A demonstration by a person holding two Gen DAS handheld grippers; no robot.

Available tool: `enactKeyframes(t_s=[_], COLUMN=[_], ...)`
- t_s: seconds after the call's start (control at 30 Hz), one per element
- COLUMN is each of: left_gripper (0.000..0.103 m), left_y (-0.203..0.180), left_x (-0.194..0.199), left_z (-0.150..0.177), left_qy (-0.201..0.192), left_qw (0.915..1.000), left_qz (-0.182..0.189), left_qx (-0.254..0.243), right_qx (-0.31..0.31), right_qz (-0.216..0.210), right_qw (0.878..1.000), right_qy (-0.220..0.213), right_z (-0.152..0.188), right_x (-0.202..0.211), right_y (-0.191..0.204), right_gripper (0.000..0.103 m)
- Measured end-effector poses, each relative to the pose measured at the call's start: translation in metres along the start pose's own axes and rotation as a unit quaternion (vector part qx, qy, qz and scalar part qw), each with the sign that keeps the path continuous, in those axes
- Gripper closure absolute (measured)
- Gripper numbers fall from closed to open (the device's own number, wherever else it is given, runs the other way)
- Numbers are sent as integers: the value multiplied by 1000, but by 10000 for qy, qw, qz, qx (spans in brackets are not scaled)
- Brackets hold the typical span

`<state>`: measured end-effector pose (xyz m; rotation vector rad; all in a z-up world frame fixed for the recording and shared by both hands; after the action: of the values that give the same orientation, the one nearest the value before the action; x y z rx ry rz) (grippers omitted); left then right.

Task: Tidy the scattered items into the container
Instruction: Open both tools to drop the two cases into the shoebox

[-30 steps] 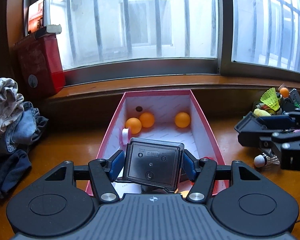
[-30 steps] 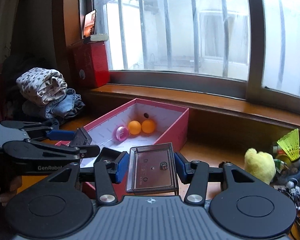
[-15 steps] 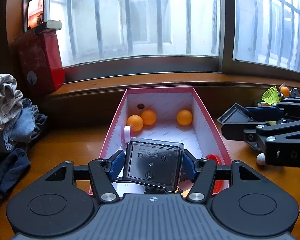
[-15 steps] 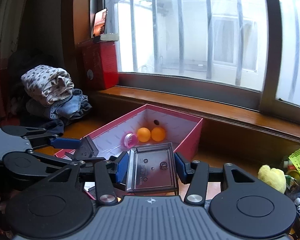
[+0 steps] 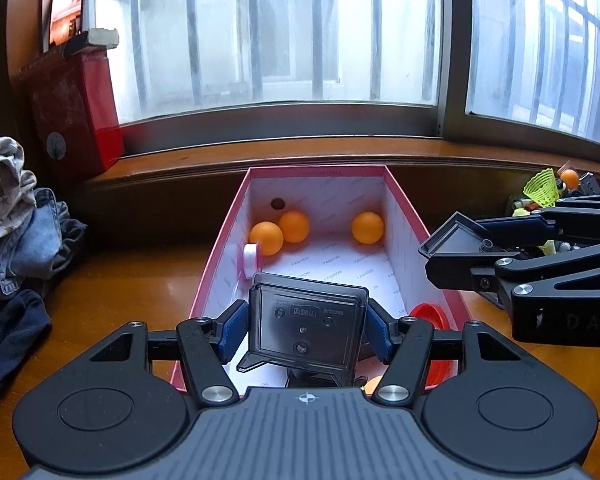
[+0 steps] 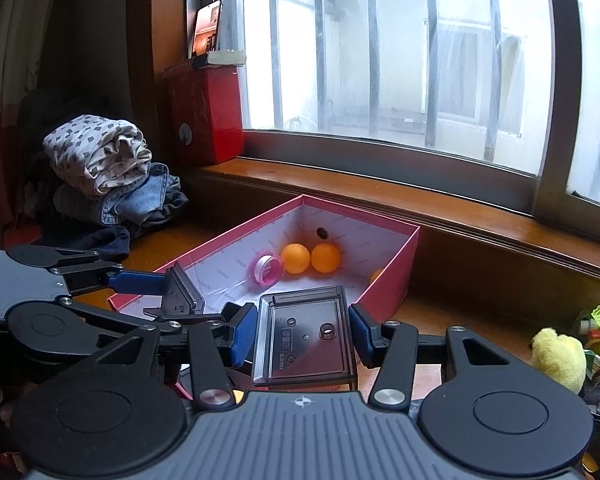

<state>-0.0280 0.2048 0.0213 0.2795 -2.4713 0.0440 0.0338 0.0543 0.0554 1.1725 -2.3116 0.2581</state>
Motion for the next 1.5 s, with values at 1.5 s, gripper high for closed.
enactKeyframes(t_s=[1.5], left_gripper=[39], left_y=[10], left_x=[-16], left_z=[1], left_qy=[144], left_qw=[9996], left_qz=[-243], left_qx=[83], right_qx=[103], right_qz=[-412], right_qw=[9990], right_qy=[-118], right_z=[-9], right_x=[-18], right_y=[13], right_gripper=[48])
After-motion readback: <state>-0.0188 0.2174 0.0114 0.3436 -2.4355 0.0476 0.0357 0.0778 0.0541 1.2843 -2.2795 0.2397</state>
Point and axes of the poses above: each gripper's, at about its wrist camera, not at the fingertips, and x roughly against the way its jaws point, y to its left, z to its underside, the point moved 1 cm from there along -x, roughly the way its jaws point, and after that the axes turned 1 degree about y, right-handed, at the moved point
